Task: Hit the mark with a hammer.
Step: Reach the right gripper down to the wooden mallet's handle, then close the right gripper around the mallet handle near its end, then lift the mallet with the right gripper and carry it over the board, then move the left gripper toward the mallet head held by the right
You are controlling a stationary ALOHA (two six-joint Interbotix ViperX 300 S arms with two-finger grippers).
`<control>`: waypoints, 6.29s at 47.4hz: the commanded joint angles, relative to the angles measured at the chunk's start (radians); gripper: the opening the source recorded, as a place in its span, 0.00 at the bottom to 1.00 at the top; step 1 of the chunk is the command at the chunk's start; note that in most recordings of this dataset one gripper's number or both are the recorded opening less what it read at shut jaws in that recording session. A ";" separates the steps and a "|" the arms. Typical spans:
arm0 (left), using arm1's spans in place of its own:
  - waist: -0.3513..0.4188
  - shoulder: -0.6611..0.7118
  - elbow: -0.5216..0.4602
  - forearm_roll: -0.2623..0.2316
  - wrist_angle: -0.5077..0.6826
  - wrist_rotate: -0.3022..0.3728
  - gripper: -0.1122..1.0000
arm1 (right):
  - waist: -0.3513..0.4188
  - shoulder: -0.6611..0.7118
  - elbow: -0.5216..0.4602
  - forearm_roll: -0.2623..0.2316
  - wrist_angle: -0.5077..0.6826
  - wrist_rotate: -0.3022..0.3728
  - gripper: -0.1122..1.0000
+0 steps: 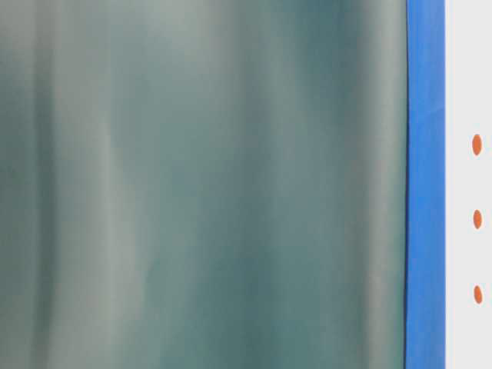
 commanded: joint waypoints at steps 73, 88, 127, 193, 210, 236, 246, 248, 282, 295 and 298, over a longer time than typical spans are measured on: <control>0.000 0.008 0.003 -0.011 0.023 0.006 0.10 | 0.302 1.183 -0.477 0.305 -0.196 0.198 0.89; 0.000 0.008 0.005 -0.009 0.025 0.008 0.10 | 0.316 1.299 -0.532 0.311 -0.202 0.196 0.89; 0.000 0.008 0.006 -0.009 0.026 0.003 0.10 | 0.322 1.216 -0.534 0.314 -0.190 0.186 0.19; 0.000 0.008 0.006 -0.011 0.034 -0.003 0.10 | -0.012 0.816 -0.482 0.272 0.072 -0.083 0.19; 0.000 0.006 0.006 -0.015 0.034 -0.014 0.10 | -0.035 0.795 -0.488 0.206 0.067 -0.256 0.19; 0.000 0.006 0.003 -0.015 0.029 -0.104 0.10 | -0.109 0.793 -0.497 0.156 -0.156 -0.896 0.19; 0.000 0.005 0.003 -0.015 0.026 -0.104 0.10 | -0.094 0.793 -0.495 0.156 -0.190 -0.969 0.19; 0.000 0.006 0.003 -0.015 0.026 -0.104 0.10 | -0.094 0.793 -0.495 0.156 -0.190 -0.974 0.19; 0.072 0.014 0.006 -0.018 0.043 -0.307 0.87 | -0.075 0.793 -0.508 0.153 -0.192 -0.991 0.19; 0.112 0.054 0.000 -0.018 0.026 -0.321 0.94 | -0.072 0.793 -0.512 0.153 -0.192 -1.003 0.19; 0.112 0.081 -0.005 -0.018 -0.006 -0.321 0.94 | -0.072 0.793 -0.512 0.155 -0.192 -1.003 0.19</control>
